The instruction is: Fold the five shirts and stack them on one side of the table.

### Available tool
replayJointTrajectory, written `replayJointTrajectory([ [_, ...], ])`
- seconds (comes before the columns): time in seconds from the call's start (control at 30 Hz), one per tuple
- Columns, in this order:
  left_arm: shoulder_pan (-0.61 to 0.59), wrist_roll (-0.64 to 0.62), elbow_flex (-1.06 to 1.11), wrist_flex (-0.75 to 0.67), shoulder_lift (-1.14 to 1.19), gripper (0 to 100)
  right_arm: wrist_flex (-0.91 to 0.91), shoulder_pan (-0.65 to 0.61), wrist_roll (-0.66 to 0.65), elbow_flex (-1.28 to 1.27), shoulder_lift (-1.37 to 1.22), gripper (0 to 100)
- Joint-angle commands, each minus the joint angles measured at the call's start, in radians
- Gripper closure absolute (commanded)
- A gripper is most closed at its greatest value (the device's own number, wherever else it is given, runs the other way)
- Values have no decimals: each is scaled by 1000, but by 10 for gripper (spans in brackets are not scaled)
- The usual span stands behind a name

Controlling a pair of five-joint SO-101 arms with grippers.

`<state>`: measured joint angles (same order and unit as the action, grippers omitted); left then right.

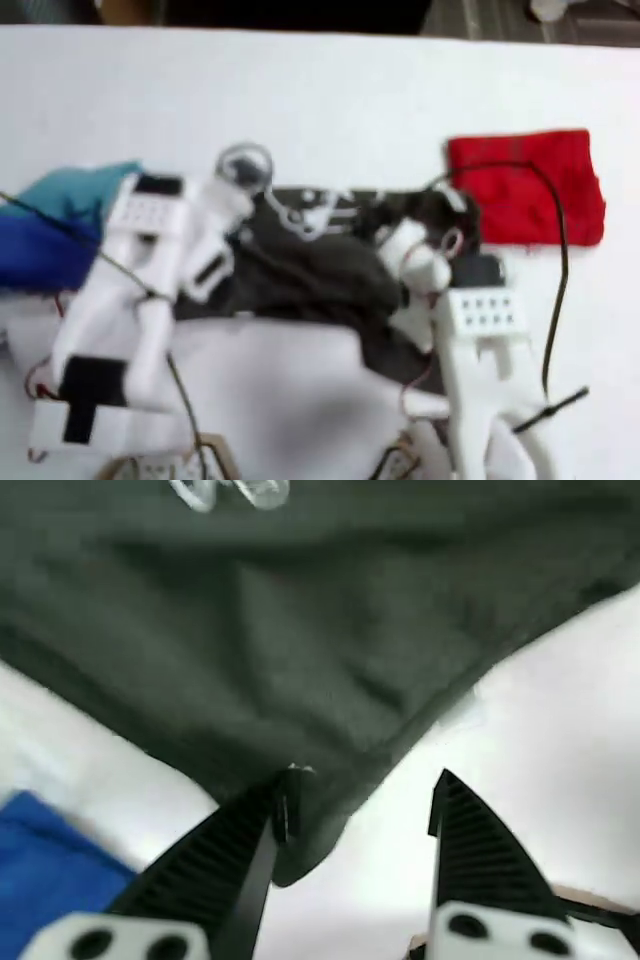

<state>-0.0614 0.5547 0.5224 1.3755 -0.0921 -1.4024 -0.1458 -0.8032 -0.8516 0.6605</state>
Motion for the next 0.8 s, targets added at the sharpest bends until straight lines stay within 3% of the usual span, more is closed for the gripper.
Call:
replayJointTrajectory([
  [0.0,-41,29,119,-98,-57,771,15,-13,-9,-38,73,887],
  [0.23,-87,23,239,-311,-55,771,58,-13,-9,-109,87,888],
  [0.33,-137,-44,217,-356,-58,771,58,-13,-9,-115,87,889],
  [0.6,-287,-31,96,-282,-57,771,56,-13,-9,-115,87,889],
  [0.77,-284,-31,41,-215,-57,771,56,-13,-9,-112,87,889],
])
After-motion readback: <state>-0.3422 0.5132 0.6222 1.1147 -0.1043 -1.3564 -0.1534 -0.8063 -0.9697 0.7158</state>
